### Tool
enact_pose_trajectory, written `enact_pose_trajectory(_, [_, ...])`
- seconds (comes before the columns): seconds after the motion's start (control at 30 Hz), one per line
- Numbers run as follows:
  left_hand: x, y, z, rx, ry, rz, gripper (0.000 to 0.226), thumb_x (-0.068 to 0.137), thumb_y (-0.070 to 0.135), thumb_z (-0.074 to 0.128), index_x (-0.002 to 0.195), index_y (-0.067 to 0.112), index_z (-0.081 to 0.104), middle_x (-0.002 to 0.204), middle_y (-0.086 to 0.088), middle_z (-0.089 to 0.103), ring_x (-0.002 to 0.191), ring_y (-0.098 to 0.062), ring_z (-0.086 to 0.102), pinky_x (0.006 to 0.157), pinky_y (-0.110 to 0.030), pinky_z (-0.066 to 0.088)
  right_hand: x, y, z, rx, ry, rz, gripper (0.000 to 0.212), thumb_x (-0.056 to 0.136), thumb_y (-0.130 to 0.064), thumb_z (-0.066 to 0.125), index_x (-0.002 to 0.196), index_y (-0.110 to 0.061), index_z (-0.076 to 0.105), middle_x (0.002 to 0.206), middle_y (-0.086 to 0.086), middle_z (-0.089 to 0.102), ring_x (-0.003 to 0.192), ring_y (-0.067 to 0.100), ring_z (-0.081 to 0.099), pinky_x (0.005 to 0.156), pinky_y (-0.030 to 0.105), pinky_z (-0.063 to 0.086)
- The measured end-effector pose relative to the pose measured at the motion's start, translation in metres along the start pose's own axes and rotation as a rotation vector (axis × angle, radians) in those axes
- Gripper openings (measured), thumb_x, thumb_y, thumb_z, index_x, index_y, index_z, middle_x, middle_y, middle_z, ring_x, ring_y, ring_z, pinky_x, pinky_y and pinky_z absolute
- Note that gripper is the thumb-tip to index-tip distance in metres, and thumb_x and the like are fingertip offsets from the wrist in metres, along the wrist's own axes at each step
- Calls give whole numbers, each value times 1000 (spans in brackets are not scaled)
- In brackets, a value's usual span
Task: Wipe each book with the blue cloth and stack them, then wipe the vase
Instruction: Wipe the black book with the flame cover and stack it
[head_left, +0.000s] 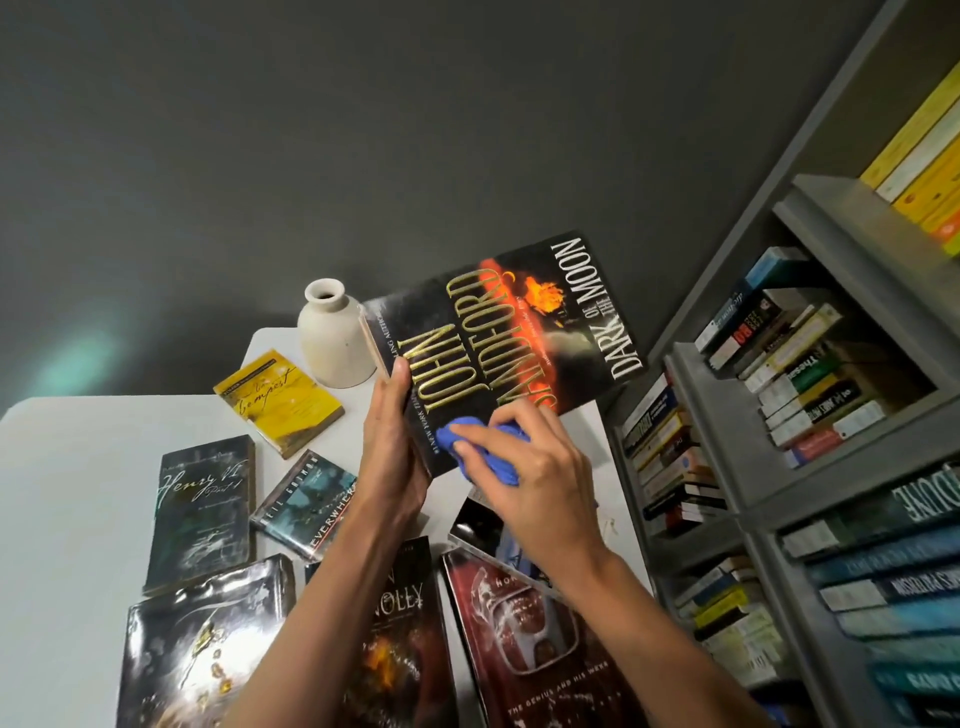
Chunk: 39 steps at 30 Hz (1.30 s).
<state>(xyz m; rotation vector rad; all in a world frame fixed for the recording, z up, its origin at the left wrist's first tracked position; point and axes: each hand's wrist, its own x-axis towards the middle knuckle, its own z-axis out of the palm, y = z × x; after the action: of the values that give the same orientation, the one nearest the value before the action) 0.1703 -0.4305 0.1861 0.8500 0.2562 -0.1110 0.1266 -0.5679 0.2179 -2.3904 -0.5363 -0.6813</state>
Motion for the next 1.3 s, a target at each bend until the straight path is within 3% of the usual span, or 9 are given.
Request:
enact_pose_trajectory(0.2, [1, 0, -6, -63, 32, 69, 77, 82, 54, 65, 142, 9, 45, 134, -22, 58, 124, -39, 56, 94, -48, 52, -7, -7, 4, 13, -64, -60, 26, 89, -34, 58, 109, -25, 72, 91, -6, 55, 78, 10, 48, 57, 28, 50])
enact_pose_trajectory(0.4, [0, 2, -9, -52, 60, 83, 81, 78, 53, 69, 142, 10, 43, 135, -20, 57, 125, -38, 55, 99, -56, 47, 18, 22, -8, -26, 132, 186, 25, 87, -30, 62, 105, -17, 73, 91, -3, 55, 79, 14, 52, 57, 34, 54])
enact_pose_trajectory(0.5, [-4, 0, -3, -39, 55, 63, 82, 77, 55, 68, 142, 10, 44, 135, -22, 57, 123, -39, 55, 94, -50, 52, 8, -6, 13, -16, 96, 82, 27, 89, -33, 59, 109, -21, 71, 93, -4, 56, 79, 14, 52, 56, 33, 53])
enact_pose_trajectory(0.67, [-10, -9, -7, -120, 79, 71, 87, 78, 55, 74, 143, 5, 42, 140, -27, 50, 129, -42, 49, 107, -55, 42, -26, -21, 23, 34, -25, -68, 31, 90, -35, 60, 117, -23, 67, 98, -5, 56, 80, 13, 51, 62, 30, 52])
enact_pose_trajectory(0.9, [-14, -13, -5, -129, 149, 104, 59, 95, 47, 53, 143, 14, 45, 133, -16, 61, 118, -35, 61, 91, -56, 53, -15, 32, 4, 51, 227, 167, 27, 93, -30, 57, 118, -24, 62, 109, -4, 42, 95, 14, 53, 75, 30, 52])
enact_pose_trajectory(0.97, [-15, -14, -2, -122, 197, 74, 66, 90, 52, 57, 142, 14, 46, 133, -16, 60, 118, -35, 60, 83, -49, 57, -20, 17, 16, 55, 206, 132, 27, 93, -33, 55, 120, -29, 56, 112, -4, 41, 98, 12, 51, 76, 30, 55])
enact_pose_trajectory(1.07, [-14, -15, -4, -77, 208, -9, 86, 73, 70, 67, 141, 20, 49, 141, -11, 53, 123, -28, 55, 93, -46, 52, -37, -10, 33, 81, 113, -25, 27, 93, -36, 56, 119, -32, 53, 113, -4, 41, 95, 18, 55, 72, 31, 56])
enact_pose_trajectory(1.2, [-15, -16, -4, -107, 189, -63, 76, 86, 61, 58, 141, 10, 47, 125, -11, 59, 83, -18, 70, 61, -31, 60, -34, 4, 27, 50, 139, -98, 31, 93, -37, 56, 122, -30, 52, 113, -2, 41, 94, 18, 54, 70, 31, 56])
enact_pose_trajectory(1.3, [-18, -13, 0, -191, 138, -86, 62, 89, 46, 57, 138, 9, 52, 126, -20, 64, 94, -30, 72, 73, -51, 60, -18, 31, 14, 31, 277, 5, 27, 96, -40, 49, 120, -30, 52, 112, -1, 40, 97, 14, 51, 74, 30, 55])
